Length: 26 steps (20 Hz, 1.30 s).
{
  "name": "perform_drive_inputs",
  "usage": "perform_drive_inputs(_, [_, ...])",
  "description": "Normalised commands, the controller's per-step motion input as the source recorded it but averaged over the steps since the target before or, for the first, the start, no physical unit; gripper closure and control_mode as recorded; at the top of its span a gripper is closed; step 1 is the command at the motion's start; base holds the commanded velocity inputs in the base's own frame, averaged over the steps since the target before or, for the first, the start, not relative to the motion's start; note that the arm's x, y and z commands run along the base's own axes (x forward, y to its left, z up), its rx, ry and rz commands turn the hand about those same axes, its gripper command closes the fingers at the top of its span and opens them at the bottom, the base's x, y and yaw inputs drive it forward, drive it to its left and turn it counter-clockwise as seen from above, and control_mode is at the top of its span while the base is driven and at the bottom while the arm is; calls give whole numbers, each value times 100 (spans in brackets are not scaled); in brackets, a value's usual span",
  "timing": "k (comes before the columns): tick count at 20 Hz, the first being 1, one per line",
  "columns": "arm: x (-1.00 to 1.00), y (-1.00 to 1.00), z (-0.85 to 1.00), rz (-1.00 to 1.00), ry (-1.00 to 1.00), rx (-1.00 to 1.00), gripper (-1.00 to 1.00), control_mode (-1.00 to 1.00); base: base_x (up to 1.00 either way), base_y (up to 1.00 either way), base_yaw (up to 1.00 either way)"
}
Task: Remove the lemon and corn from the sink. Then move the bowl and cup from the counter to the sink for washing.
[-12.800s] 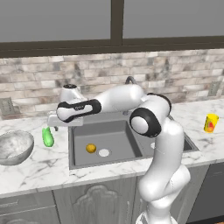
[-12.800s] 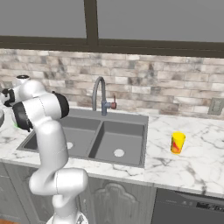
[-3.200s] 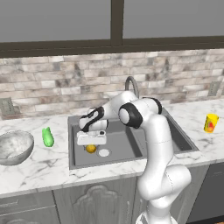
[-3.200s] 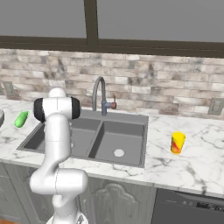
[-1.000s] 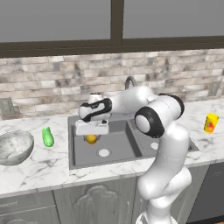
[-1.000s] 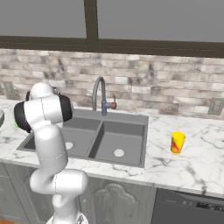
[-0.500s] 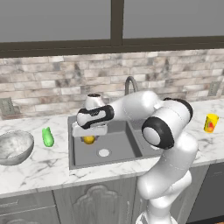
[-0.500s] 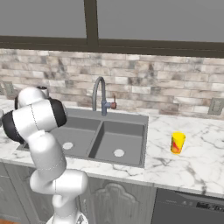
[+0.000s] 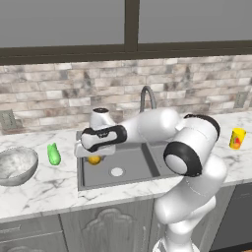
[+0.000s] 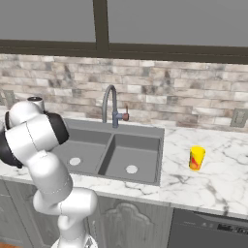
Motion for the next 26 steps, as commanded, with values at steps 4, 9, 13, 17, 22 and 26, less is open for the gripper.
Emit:
perform_drive_inputs(4, [-9,32,8,0,-2,0,100,-100,0,0,0])
perform_drive_inputs(9, [-9,35,4,0,-3,0,100,-100,0,0,0])
perform_drive_inputs(13, [-7,36,1,0,-3,0,100,-100,0,0,0])
perform_drive_inputs(17, [-2,36,0,0,-5,0,100,-100,0,0,0])
perform_drive_inputs(22, [0,31,0,0,-3,0,100,-100,0,0,0])
perform_drive_inputs(26, [0,30,0,0,0,0,100,-100,0,0,0])
